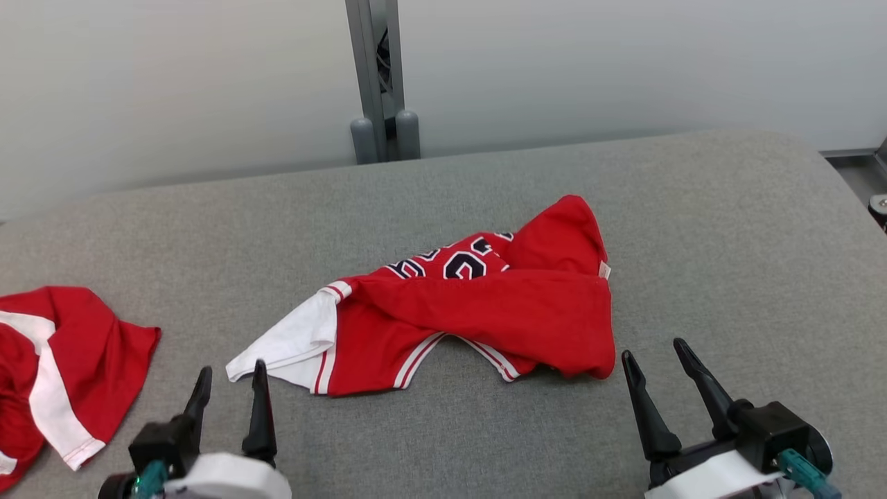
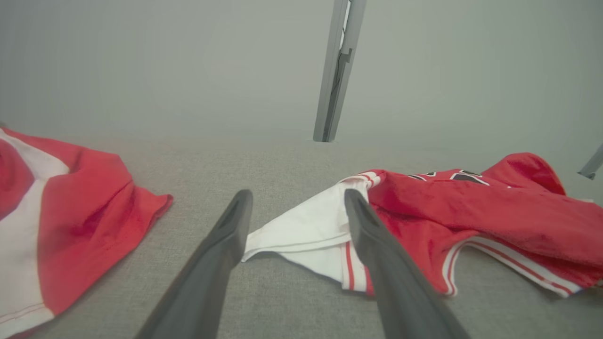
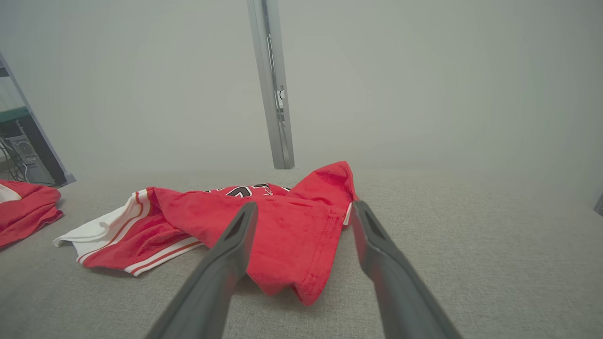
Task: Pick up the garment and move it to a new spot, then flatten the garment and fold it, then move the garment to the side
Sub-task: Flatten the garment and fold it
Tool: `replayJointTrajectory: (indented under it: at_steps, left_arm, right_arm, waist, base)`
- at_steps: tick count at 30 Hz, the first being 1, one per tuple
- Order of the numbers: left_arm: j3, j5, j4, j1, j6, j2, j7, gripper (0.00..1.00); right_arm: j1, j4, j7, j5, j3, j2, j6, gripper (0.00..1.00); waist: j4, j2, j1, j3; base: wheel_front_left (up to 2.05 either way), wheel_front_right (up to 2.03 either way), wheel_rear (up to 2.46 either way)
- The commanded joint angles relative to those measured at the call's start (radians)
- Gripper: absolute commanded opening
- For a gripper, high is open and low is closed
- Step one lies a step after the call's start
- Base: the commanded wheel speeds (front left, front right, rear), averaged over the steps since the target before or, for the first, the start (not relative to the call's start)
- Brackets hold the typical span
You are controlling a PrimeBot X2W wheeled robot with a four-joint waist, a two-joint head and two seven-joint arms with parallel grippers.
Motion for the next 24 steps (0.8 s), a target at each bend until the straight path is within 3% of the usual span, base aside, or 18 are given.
replayJointTrajectory:
  at_steps: [1,10,15,16,18,22,24]
  left_arm:
    - [0.007,-0.011,0.051,-0.063,-0.009,0.004,-0.003,1.0]
    - [0.067,-0.054,0.4,-0.288,0.01,0.017,0.011,1.0]
    - [0.091,-0.086,0.52,-0.363,0.006,0.024,0.009,0.97]
    - [0.092,-0.088,0.536,-0.375,0.004,0.027,0.007,0.92]
    - [0.089,-0.091,0.57,-0.393,-0.001,0.03,0.009,0.71]
    - [0.091,-0.099,0.616,-0.416,-0.01,0.036,0.013,0.6]
    - [0.09,-0.103,0.647,-0.424,-0.011,0.039,0.018,0.32]
  right_arm:
    - [-0.024,-0.004,-0.002,-0.002,0.005,-0.005,0.0,1.0]
    - [-0.079,-0.004,-0.002,-0.012,0.019,-0.005,0.0,1.0]
    - [-0.094,-0.001,-0.002,-0.012,0.022,-0.005,0.0,1.0]
    - [-0.097,-0.002,-0.002,-0.011,0.022,-0.005,0.0,1.0]
    - [-0.102,-0.003,-0.002,-0.007,0.025,-0.005,0.0,1.0]
    - [-0.108,-0.005,-0.002,-0.002,0.029,-0.005,0.0,1.0]
    - [-0.111,-0.006,-0.002,0.0,0.03,-0.005,0.0,1.0]
  waist:
    - [-0.003,-0.0001,0.0,0.033]
    - [-0.028,-0.0001,0.0,0.113]
    - [-0.04,-0.0001,0.0,0.134]
    - [-0.042,-0.0001,0.0,0.137]
    - [-0.047,-0.0001,0.0,0.143]
    - [-0.054,-0.0001,0.0,0.151]
    - [-0.057,-0.0001,0.0,0.155]
  base:
    - [0.0,0.0,0.0]
    - [0.0,0.0,0.0]
    - [0.0,0.0,0.0]
    - [0.0,0.0,0.0]
    - [0.0,0.0,0.0]
    - [0.0,0.0,0.0]
    - [0.0,0.0,0.0]
